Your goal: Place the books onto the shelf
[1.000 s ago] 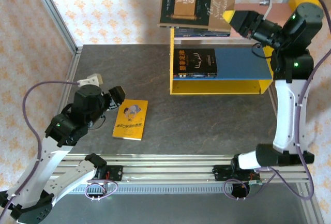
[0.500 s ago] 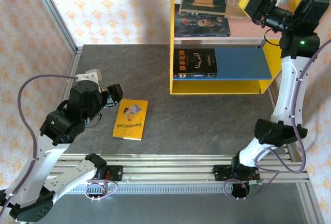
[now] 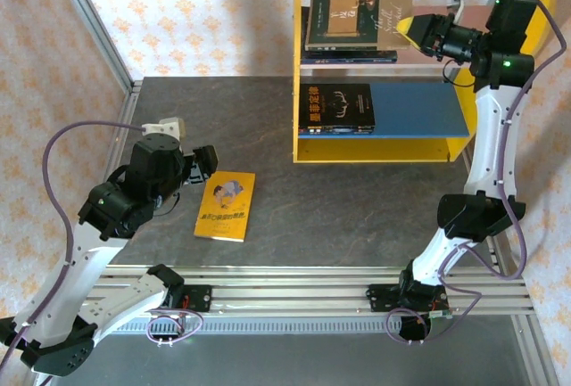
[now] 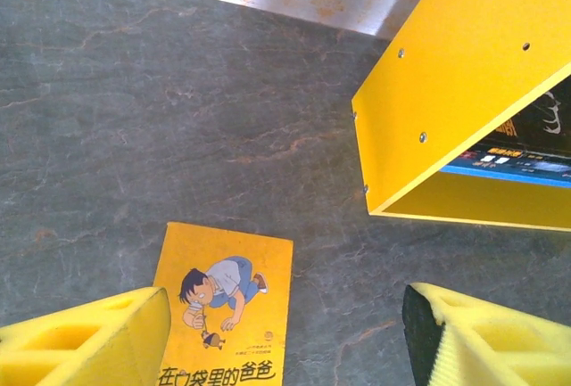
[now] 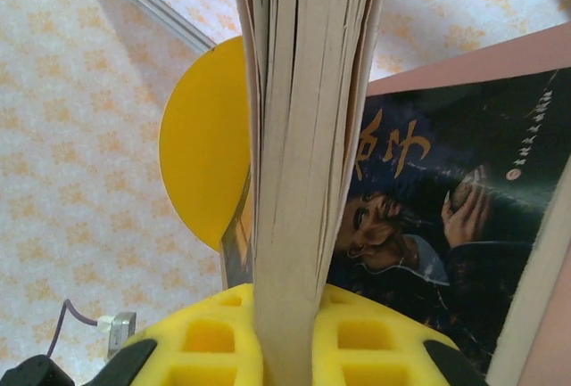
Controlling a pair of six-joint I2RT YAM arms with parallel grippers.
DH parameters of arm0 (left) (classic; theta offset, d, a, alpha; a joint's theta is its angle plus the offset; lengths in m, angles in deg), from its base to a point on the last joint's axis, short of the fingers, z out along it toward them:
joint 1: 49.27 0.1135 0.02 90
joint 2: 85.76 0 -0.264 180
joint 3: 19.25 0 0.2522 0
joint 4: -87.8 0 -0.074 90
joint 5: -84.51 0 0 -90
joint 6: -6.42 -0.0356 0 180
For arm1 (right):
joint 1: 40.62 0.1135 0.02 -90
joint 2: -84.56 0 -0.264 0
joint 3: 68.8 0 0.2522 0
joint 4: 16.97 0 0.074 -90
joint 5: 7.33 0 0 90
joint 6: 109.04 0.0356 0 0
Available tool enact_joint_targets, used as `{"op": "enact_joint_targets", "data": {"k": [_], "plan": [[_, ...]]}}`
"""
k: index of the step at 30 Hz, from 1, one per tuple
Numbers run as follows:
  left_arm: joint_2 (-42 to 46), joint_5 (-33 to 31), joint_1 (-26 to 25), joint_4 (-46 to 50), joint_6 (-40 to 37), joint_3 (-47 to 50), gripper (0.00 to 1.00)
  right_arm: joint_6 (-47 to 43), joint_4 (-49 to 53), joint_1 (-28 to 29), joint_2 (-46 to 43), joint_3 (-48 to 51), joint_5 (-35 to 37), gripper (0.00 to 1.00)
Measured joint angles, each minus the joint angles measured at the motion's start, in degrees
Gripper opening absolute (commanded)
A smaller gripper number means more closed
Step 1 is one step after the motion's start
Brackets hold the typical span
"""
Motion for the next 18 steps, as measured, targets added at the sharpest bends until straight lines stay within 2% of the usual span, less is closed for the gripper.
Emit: {"op": "enact_joint_targets", "data": {"k": [13, 15, 18], "plan": [[0.63, 0.04, 0.02, -0.42, 0.00, 0.09, 0.71, -5.95, 5.70, 1.22, 3.30, -0.15, -0.33, 0.06], [0.61, 0.04, 0.02, -0.42, 0.02, 0.09, 0.71, -6.16, 6.23, 1.22, 4.00, -0.46, -0.42, 0.12], [0.61, 0.09, 0.02, -0.42, 0.04, 0.09, 0.71, -6.86, 6.99, 1.31, 4.46, -1.07, -0.39, 0.31]]}}
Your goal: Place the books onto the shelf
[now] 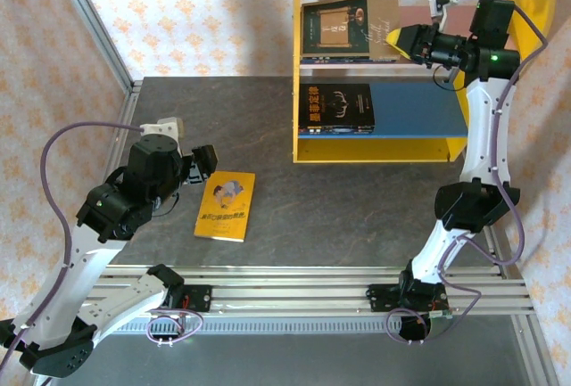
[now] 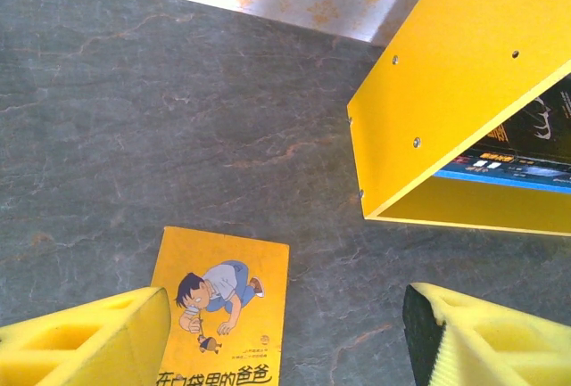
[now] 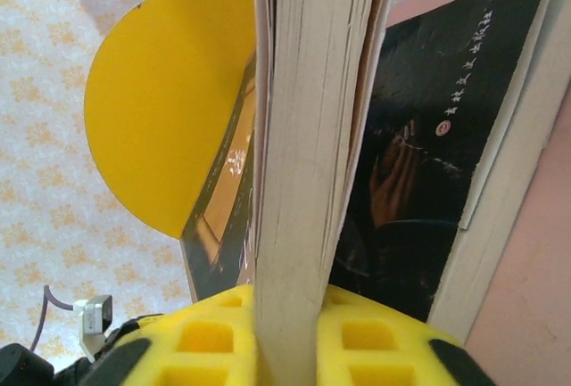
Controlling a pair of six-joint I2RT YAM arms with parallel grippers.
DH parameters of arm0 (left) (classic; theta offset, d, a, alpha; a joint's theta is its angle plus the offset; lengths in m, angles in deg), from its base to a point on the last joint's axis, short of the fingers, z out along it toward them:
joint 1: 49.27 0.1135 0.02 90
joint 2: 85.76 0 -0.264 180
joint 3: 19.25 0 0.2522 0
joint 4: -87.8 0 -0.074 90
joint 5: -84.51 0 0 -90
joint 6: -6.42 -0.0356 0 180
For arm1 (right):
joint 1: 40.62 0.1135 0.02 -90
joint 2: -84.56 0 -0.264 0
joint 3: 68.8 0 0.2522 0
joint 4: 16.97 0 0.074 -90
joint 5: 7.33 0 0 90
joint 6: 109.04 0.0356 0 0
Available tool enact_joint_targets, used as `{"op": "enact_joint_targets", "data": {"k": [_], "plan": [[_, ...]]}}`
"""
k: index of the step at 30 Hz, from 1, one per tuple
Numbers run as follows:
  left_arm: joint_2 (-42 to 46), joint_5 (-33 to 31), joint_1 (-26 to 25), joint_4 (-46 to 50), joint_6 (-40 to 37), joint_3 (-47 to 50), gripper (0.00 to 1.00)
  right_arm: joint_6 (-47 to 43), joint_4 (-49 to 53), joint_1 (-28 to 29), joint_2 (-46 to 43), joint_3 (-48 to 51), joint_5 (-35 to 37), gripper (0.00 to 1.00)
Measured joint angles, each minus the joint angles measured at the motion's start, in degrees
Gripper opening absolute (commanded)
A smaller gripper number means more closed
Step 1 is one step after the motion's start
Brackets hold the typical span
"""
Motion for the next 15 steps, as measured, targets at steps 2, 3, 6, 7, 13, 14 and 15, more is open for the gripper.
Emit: {"op": "enact_joint_targets", "data": {"k": [2, 3, 6, 7, 13, 14, 15], "plan": [[0.00, 0.17, -0.02, 0.00, 0.02, 0.00, 0.71, -0.24, 0.15, 0.17, 0.02, -0.81, 0.48, 0.36], [0.02, 0.37, 0.00, 0.00, 0.02, 0.00, 0.71, -0.42, 0.24, 0.31, 0.02, -1.14, 0.70, 0.39], [0.00, 0.81, -0.02, 0.00, 0.11, 0.00, 0.71, -0.76, 0.90, 0.83, 0.22, -3.04, 2.19, 0.46], [0.02, 0.85, -0.02, 0.00, 0.15, 0.00, 0.71, -1.07, 1.46, 0.96, 0.42, -3.89, 2.75, 0.50], [0.02, 1.01, 0.00, 0.00, 0.17, 0.00, 0.71, -2.82, 5.62, 1.95, 1.75, -8.11, 9.55, 0.63], [0.02, 1.01, 0.00, 0.00, 0.17, 0.00, 0.71, -3.19, 6.43, 1.95, 1.95, -8.48, 11.04, 0.64], [0.02, 1.01, 0.00, 0.00, 0.17, 0.02, 0.70, -3.50, 7.04, 1.95, 2.01, -8.57, 12.28, 0.64]]}}
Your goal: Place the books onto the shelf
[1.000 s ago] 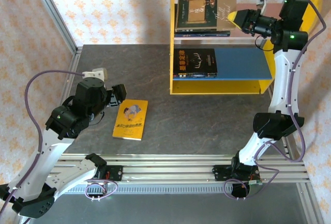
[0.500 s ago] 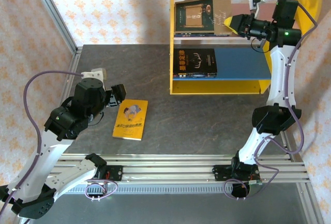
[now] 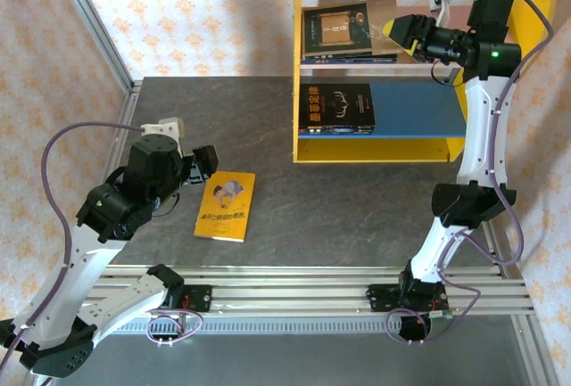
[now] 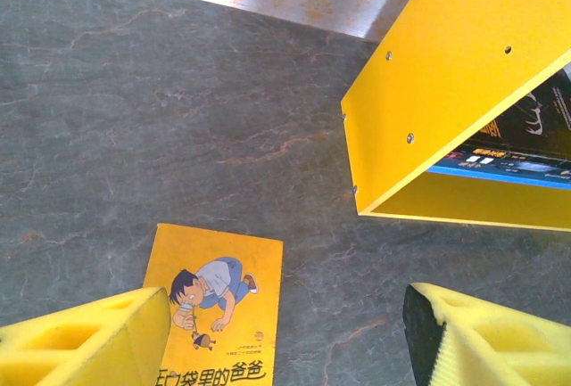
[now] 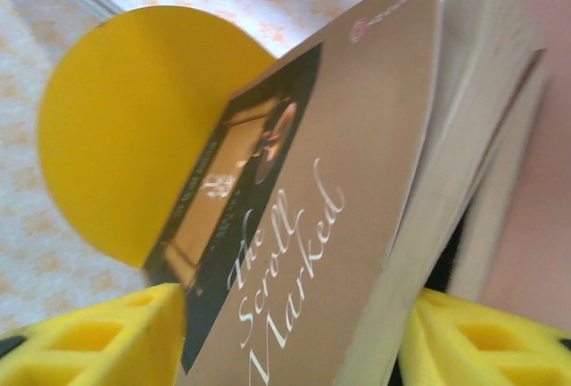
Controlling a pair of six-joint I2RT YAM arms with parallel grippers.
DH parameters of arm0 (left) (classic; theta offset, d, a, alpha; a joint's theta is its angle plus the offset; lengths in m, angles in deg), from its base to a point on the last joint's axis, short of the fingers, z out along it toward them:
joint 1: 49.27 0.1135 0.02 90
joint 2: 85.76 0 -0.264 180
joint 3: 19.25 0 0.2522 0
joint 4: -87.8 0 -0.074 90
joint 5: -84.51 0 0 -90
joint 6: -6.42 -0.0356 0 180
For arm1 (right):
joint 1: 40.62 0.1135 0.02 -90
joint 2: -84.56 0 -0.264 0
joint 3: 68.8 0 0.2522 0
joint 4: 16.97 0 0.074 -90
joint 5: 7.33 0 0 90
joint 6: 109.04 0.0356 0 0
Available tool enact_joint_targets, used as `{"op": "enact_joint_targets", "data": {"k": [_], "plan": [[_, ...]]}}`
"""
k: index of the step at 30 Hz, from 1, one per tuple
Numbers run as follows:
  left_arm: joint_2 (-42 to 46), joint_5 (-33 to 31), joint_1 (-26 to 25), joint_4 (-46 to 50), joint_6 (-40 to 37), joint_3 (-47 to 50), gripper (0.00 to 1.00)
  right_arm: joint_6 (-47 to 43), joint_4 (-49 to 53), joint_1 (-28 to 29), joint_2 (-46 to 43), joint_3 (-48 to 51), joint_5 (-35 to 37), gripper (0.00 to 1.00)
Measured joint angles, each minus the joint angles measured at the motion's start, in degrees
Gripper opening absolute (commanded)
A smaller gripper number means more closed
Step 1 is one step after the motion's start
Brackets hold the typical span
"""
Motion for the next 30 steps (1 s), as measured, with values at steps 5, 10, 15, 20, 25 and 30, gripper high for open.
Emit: {"op": "enact_joint_targets", "data": {"k": [5, 10, 15, 20, 25, 30], "plan": [[0.00, 0.00, 0.00, 0.00, 0.02, 0.04, 0.70, -1.99, 0.35, 0.11, -0.17, -0.52, 5.29, 0.70], [0.02, 0.00, 0.00, 0.00, 0.02, 0.20, 0.70, -2.95, 0.26, 0.22, -1.03, 0.11, 9.68, 0.67], [0.37, 0.02, 0.00, -0.15, 0.26, 0.59, 0.70, -3.58, -0.02, 0.22, -3.39, 3.32, 12.13, 0.57], [0.50, 0.04, 0.00, -0.46, 0.44, 0.92, 0.70, -4.09, -0.07, 0.31, -4.79, 5.75, 13.11, 0.39], [0.83, 0.13, 0.00, -0.48, 0.46, 1.31, 0.70, -4.02, -0.17, 0.87, -4.92, 6.32, 13.53, 0.32], [1.25, 0.20, 0.00, -0.50, 0.46, 1.33, 0.70, -3.91, -0.15, 1.25, -4.92, 6.40, 13.49, 0.28]]}}
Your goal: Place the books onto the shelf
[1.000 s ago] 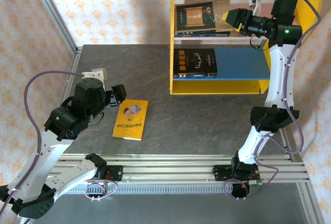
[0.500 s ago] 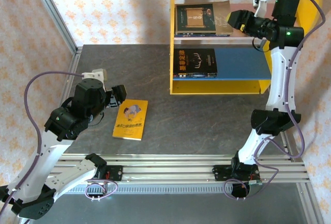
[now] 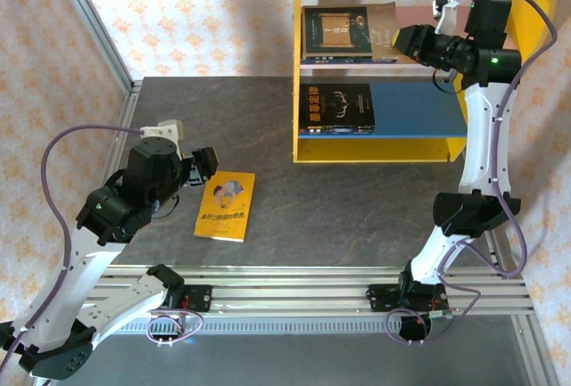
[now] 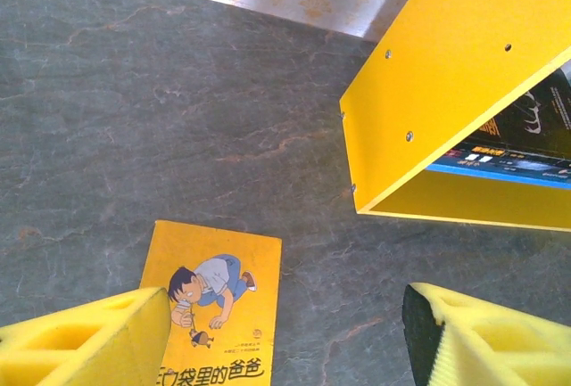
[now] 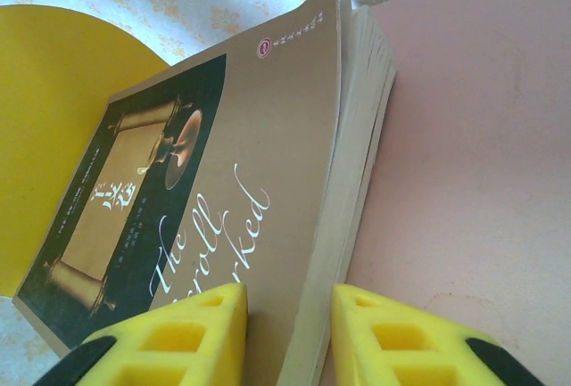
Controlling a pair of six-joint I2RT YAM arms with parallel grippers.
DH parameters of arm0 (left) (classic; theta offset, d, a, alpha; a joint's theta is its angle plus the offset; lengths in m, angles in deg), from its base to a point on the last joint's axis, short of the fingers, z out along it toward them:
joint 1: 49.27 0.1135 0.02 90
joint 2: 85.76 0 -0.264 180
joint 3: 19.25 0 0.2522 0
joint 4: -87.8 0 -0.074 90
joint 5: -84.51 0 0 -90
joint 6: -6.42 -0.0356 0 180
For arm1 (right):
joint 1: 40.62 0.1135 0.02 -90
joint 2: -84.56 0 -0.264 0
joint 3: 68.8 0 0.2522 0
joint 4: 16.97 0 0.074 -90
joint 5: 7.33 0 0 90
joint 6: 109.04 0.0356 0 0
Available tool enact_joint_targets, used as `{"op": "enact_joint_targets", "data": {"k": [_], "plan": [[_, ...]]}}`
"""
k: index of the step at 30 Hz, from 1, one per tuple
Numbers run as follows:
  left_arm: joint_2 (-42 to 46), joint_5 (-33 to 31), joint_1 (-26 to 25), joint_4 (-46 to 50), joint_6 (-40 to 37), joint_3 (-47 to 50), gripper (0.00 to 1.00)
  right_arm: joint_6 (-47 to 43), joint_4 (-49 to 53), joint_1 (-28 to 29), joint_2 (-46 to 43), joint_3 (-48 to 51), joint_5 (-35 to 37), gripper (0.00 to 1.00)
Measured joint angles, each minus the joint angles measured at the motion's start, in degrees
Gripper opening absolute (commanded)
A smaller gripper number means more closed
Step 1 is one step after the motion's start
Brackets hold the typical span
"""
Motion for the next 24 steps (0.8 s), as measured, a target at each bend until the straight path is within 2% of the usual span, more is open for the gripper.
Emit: {"op": "enact_joint_targets", "data": {"k": [24], "plan": [[0.15, 0.26, 0.00, -0.15, 0.85, 0.13, 0.70, 0.00, -0.07, 0.74, 0.02, 0.02, -1.27, 0.27]]}}
